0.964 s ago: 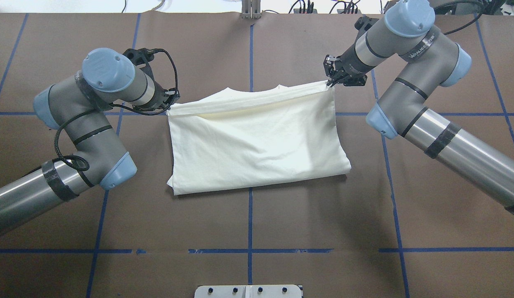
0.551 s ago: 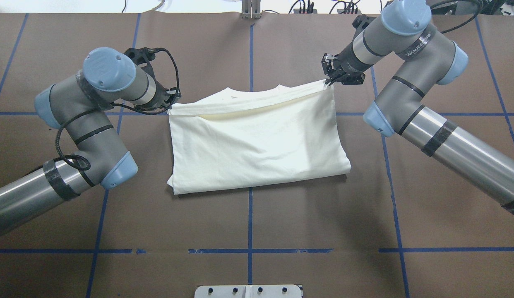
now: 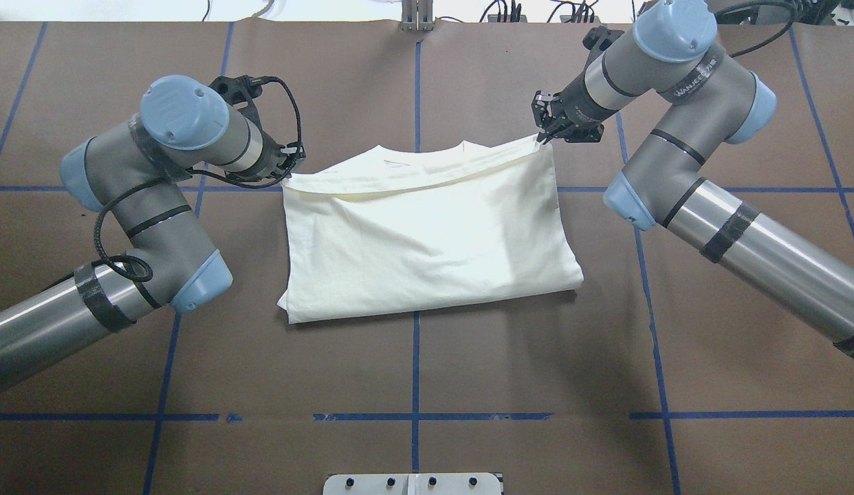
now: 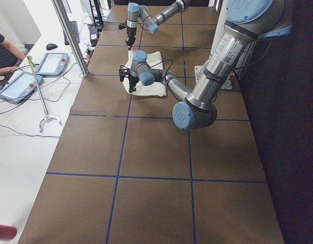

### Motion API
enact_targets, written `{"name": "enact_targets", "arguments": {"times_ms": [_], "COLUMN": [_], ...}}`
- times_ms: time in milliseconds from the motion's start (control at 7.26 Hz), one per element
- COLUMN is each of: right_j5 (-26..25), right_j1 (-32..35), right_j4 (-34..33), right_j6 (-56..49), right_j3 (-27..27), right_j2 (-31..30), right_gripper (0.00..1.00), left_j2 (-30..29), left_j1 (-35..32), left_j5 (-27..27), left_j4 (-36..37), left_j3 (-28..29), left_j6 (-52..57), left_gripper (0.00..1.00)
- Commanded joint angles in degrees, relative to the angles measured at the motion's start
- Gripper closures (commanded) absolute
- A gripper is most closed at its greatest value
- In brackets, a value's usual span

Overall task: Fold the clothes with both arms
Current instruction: 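Open both grippers and release the folded edge near the collar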

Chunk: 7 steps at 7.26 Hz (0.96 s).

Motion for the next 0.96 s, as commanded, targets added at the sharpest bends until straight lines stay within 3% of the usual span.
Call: {"name": "enact_targets", "arguments": {"times_ms": [0, 275, 689, 826], "right_j5": [0.1, 0.7, -0.8, -3.1], "right_j1": [0.1, -0.1, -5.4, -7.8], "right_j4": [1.1, 1.0, 0.6, 0.6], "right_j6": [0.1, 0.3, 1.0, 1.0], "right_j3": [0.1, 5.2, 19.3, 21.7], "right_j2": [-0.3, -2.9, -15.6, -19.0], "right_gripper": [0.0, 0.0, 0.0, 0.0], "left_j2": [-0.5, -0.3, 0.1, 0.0], "left_j1": [0.0, -0.3, -0.4, -0.3], "left_j5": [0.0, 0.0, -0.2, -0.2], "left_j4": [0.3, 1.1, 4.8, 5.1], "left_j3": [-0.2, -2.7, -7.5, -8.2], "left_j6": [0.1, 0.1, -0.8, -1.5], "left_gripper": [0.02, 0.01, 0.01, 0.01]}}
